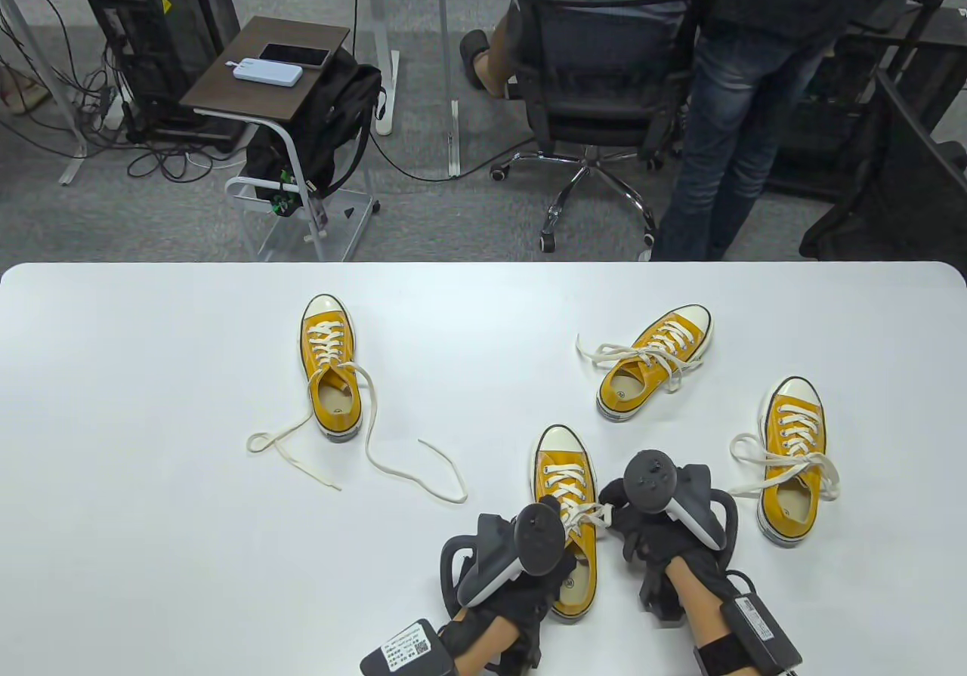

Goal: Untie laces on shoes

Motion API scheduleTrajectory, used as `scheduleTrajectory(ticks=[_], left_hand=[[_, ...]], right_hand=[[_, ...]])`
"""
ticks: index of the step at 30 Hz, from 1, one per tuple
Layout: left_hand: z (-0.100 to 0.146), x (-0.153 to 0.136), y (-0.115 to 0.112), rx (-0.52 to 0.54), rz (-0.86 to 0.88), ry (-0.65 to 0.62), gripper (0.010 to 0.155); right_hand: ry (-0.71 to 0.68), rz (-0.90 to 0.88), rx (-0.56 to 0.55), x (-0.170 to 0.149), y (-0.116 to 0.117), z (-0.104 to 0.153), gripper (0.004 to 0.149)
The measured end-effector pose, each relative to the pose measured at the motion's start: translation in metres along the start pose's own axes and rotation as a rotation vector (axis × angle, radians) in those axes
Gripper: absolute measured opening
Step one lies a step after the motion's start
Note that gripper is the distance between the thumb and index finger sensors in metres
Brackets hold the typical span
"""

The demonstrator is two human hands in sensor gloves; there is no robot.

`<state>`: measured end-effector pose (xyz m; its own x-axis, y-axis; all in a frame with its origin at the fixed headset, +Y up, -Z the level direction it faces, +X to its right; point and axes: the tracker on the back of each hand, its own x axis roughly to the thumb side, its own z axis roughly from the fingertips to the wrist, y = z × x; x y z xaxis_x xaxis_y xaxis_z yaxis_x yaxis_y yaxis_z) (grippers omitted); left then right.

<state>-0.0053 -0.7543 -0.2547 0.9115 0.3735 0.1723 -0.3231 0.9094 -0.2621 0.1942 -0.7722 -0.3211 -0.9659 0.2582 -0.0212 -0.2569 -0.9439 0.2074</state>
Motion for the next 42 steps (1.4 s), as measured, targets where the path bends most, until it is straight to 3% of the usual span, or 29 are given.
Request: scheduleTrajectory(ticks=[3, 10, 15, 17, 20, 22, 27, 31, 35, 36, 42], left_hand=[[0.0, 0.001, -0.001, 0.003, -0.003, 0.0, 0.074], [0.0, 0.003, -0.001, 0.002, -0.007, 0.017, 0.073], [0.001, 0.003, -0.002, 0.016, -0.01, 0.017, 0.072], [0.001, 0.003, -0.002, 0.017, -0.011, 0.019, 0.072], [0.001, 0.004, -0.003, 0.018, -0.008, 0.021, 0.072], [0.001, 0.004, -0.003, 0.022, -0.011, 0.021, 0.071], [0.0, 0.005, -0.004, 0.021, -0.015, 0.021, 0.071], [0.001, 0.006, -0.004, 0.026, -0.027, 0.023, 0.071], [0.001, 0.008, -0.005, 0.03, -0.041, 0.026, 0.072], [0.001, 0.008, -0.005, 0.03, -0.039, 0.027, 0.072], [0.001, 0.008, -0.006, 0.028, -0.026, 0.038, 0.072]], right_hand=[[0.012, -0.012, 0.033, -0.003, -0.002, 0.001, 0.042], [0.069, -0.092, -0.063, -0.023, -0.022, 0.008, 0.044], [0.063, -0.169, -0.151, -0.035, -0.033, 0.014, 0.037], [0.058, -0.185, -0.101, -0.039, -0.036, 0.014, 0.038], [0.066, -0.207, -0.135, -0.044, -0.036, 0.014, 0.037], [0.069, -0.23, -0.066, -0.047, -0.034, 0.014, 0.036], [0.052, -0.235, -0.024, -0.045, -0.03, 0.012, 0.039], [0.08, -0.202, -0.083, -0.043, -0.035, 0.014, 0.041], [0.11, -0.198, -0.24, -0.044, -0.049, 0.023, 0.04], [0.112, -0.219, -0.327, -0.045, -0.053, 0.026, 0.04], [0.168, -0.308, -0.431, -0.063, -0.07, 0.037, 0.04]])
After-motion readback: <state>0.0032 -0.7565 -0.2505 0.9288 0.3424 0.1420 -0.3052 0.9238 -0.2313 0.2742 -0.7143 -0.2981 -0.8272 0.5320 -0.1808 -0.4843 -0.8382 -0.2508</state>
